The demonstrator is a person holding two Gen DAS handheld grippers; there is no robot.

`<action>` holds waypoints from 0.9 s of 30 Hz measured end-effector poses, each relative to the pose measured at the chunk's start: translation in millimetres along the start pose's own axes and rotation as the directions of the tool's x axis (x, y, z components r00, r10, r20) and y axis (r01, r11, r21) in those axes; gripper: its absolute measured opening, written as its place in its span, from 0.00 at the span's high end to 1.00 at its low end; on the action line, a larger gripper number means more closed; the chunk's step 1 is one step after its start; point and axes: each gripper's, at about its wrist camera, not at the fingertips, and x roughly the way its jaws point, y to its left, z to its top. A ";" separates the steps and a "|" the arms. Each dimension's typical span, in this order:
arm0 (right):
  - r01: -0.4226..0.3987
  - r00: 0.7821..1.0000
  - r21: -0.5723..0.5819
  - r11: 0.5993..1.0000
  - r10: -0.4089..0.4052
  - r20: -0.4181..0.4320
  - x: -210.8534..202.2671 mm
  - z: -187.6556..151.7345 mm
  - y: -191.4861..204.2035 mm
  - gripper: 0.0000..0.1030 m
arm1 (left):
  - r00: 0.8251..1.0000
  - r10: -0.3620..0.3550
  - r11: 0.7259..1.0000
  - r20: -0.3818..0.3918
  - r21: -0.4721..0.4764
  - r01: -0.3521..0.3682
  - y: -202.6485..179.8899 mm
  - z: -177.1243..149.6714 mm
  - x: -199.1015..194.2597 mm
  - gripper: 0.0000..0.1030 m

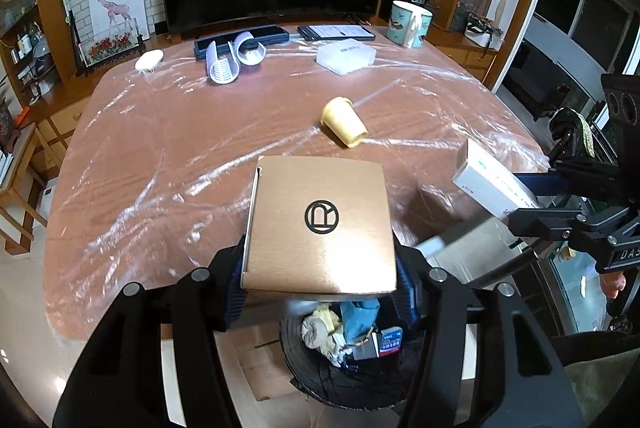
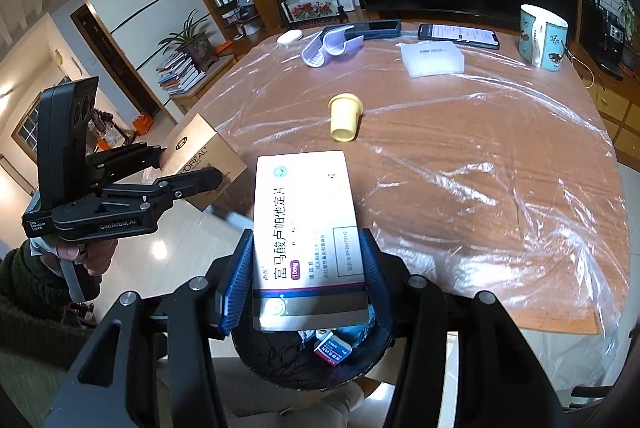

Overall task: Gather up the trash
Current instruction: 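Carry the cardboard box and white medicine box over the black bin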

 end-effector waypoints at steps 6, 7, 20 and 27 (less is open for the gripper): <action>-0.004 1.000 -0.014 1.000 0.004 -0.027 3.1 -9.7 4.8 0.50 | 1.000 -0.005 1.000 -0.024 0.016 0.006 -8.2 -14.7 -3.1 0.43; -0.004 1.000 -0.015 1.000 0.004 -0.030 3.3 -11.6 5.7 0.50 | 1.000 -0.004 1.000 -0.029 0.020 0.005 -9.7 -17.5 -3.2 0.43; -0.001 0.995 -0.033 0.999 -0.002 -0.097 11.4 -33.8 8.8 0.50 | 0.997 -0.010 0.999 -0.074 0.052 0.014 -22.8 -42.9 -5.3 0.43; -0.007 0.992 -0.028 1.000 0.003 -0.122 15.3 -43.6 9.3 0.51 | 0.997 -0.013 0.997 -0.074 0.069 0.018 -32.7 -49.4 -7.1 0.43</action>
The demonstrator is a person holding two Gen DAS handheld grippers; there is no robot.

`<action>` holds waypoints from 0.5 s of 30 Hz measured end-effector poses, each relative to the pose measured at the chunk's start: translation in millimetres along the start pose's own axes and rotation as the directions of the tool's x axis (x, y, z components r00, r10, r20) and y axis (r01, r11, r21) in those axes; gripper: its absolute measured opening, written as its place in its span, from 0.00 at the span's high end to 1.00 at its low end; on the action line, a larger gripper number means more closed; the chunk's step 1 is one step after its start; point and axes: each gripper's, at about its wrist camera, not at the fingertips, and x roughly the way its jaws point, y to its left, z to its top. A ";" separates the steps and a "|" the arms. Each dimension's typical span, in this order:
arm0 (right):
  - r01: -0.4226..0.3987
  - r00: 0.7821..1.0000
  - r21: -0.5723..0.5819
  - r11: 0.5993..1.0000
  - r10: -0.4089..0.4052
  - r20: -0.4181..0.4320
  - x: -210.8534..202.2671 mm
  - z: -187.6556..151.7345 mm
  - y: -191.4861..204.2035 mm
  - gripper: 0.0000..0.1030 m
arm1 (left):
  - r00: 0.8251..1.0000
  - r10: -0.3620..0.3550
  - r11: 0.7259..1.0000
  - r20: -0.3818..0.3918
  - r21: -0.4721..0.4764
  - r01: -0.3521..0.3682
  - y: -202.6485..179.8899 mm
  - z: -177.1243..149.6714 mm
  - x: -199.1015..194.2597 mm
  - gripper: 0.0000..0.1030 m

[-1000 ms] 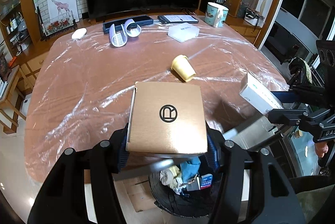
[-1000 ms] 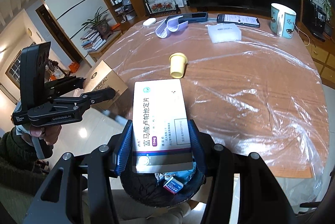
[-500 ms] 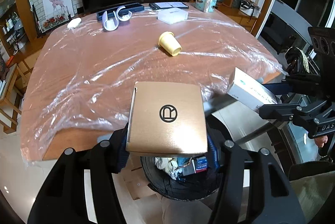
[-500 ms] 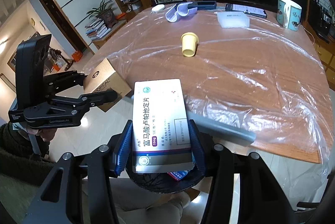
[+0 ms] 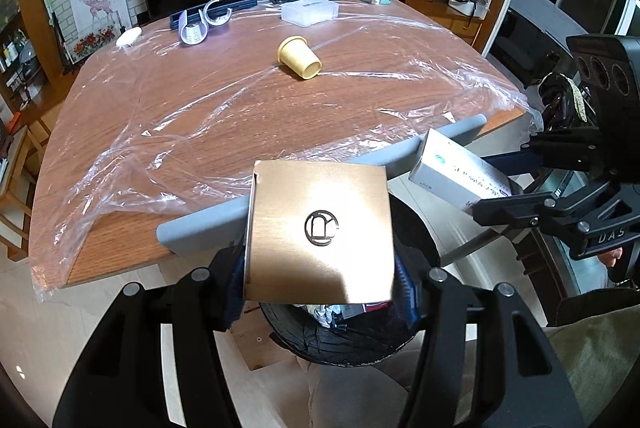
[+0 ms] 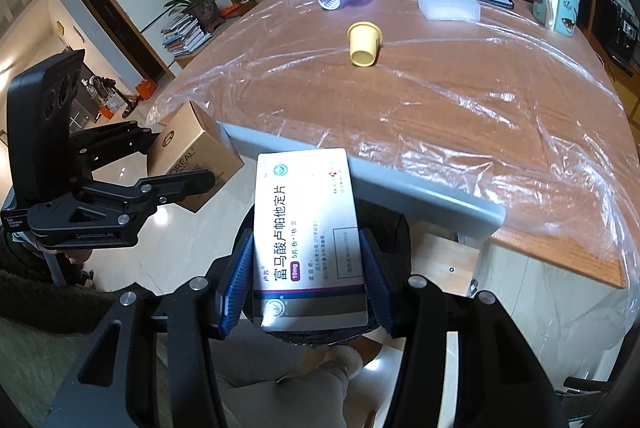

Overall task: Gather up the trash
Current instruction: 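Carry the cardboard box and white medicine box over the black bin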

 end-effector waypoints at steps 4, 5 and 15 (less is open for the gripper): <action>-0.005 1.000 0.001 1.000 0.005 -0.007 1.8 -2.4 0.8 0.51 | 1.000 -0.007 1.000 -0.006 0.010 0.007 -4.4 -2.0 0.6 0.43; -0.005 1.000 0.000 1.000 0.005 -0.007 1.9 -3.2 1.5 0.51 | 1.000 -0.009 1.000 -0.008 0.012 0.009 -5.4 -3.0 0.5 0.43; -0.010 0.999 0.001 1.000 0.010 -0.035 8.8 -7.2 2.0 0.51 | 0.999 -0.015 1.000 -0.035 0.016 0.016 -10.1 -10.9 5.6 0.43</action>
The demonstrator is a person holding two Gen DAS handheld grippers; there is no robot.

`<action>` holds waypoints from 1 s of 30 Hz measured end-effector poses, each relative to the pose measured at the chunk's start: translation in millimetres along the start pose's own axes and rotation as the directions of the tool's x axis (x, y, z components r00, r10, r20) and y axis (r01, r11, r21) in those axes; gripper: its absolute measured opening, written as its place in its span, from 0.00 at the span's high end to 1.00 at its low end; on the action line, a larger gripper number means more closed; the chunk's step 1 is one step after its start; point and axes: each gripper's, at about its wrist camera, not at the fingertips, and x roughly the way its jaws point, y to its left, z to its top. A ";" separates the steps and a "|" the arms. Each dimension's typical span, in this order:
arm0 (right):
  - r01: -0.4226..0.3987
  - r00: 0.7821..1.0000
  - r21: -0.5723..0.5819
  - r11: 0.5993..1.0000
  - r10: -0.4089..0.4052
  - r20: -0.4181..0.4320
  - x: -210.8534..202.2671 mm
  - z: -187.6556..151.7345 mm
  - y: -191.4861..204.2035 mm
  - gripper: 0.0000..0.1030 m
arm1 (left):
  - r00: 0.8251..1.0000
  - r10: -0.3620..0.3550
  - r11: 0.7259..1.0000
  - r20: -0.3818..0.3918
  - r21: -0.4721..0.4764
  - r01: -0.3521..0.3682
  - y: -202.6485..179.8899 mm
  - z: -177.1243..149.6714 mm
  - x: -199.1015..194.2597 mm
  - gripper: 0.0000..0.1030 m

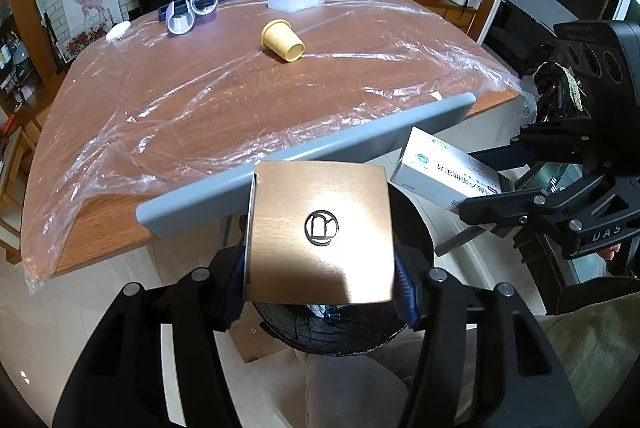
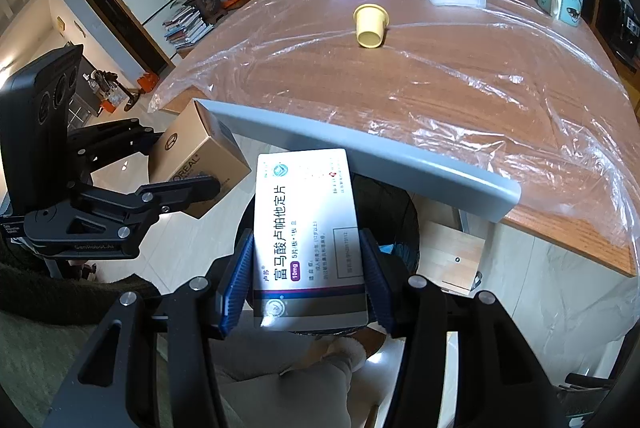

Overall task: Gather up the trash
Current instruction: 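Carry the cardboard box and white medicine box over the black bin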

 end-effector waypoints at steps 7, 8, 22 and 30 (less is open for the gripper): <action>0.006 1.000 0.004 1.000 -0.005 -0.025 8.7 -1.9 -2.7 0.51 | 1.000 0.007 1.000 -0.024 0.000 -0.007 2.4 -5.1 8.5 0.43; 0.008 1.000 0.004 1.000 -0.008 -0.028 10.4 -2.2 -3.3 0.51 | 0.999 0.015 1.000 -0.031 0.003 -0.015 2.7 -6.5 10.9 0.43; 0.030 0.998 0.028 0.999 -0.029 -0.050 29.1 -7.5 -8.2 0.51 | 0.998 0.022 1.000 -0.065 -0.002 -0.022 4.8 -10.9 27.9 0.43; 0.037 0.997 0.041 0.998 -0.034 -0.069 41.5 -11.4 -7.4 0.51 | 0.996 0.028 1.000 -0.083 -0.006 -0.029 4.4 -12.9 39.6 0.43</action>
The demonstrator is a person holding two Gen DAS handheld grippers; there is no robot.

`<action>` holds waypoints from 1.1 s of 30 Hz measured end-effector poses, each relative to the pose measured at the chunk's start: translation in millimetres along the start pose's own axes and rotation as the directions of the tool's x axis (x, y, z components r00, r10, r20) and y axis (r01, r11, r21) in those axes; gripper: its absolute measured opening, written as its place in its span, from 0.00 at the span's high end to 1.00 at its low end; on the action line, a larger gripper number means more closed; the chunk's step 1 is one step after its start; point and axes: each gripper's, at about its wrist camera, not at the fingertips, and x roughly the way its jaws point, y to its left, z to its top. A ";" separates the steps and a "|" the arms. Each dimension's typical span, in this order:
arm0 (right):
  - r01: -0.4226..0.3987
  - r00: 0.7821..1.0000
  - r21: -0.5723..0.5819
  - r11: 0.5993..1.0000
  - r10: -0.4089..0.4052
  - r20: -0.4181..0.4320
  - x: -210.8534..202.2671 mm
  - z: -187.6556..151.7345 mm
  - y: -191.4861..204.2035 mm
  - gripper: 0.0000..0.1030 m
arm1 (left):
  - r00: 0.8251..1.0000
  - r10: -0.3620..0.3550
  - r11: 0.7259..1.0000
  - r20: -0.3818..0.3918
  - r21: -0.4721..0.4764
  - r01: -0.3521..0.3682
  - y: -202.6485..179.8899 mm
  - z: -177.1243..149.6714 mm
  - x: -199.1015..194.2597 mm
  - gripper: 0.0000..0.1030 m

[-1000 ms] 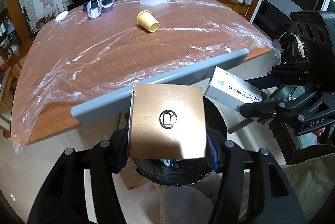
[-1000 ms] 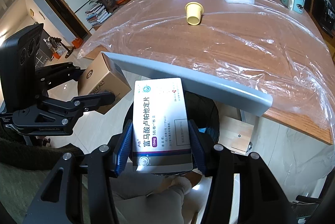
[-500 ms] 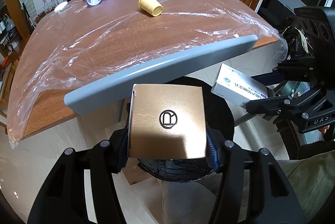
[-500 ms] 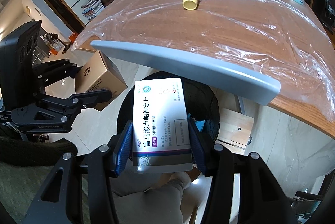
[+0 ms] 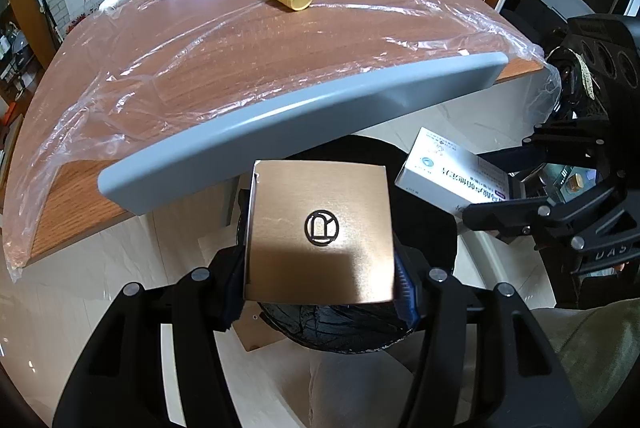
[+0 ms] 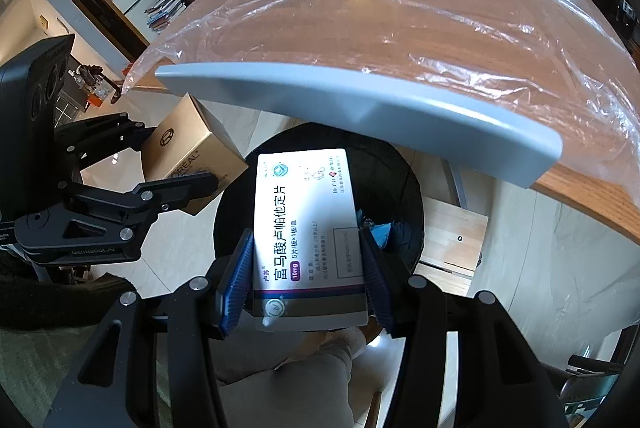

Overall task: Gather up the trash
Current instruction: 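Carry the cardboard box and white medicine box over the black bin, then open both grippers to drop the two boxes into the bin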

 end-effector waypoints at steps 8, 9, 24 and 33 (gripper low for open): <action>0.013 1.000 0.020 1.000 -0.013 -0.021 14.5 -0.8 -6.1 0.51 | 0.999 0.009 1.000 -0.034 0.009 -0.009 -0.7 -2.5 16.2 0.43; 0.016 1.000 0.021 1.000 -0.016 -0.025 16.7 -1.0 -7.2 0.50 | 0.999 0.010 1.000 -0.039 0.010 -0.010 -0.8 -3.1 18.4 0.43; 0.037 0.997 0.037 0.999 -0.034 -0.072 42.2 -7.6 -7.9 0.51 | 0.995 0.020 1.000 -0.101 0.020 -0.018 -2.5 -6.7 49.3 0.43; 0.041 0.995 0.053 0.998 -0.035 -0.098 55.5 -6.0 -12.7 0.50 | 0.991 0.022 0.999 -0.128 0.027 -0.018 -5.2 -2.6 69.6 0.43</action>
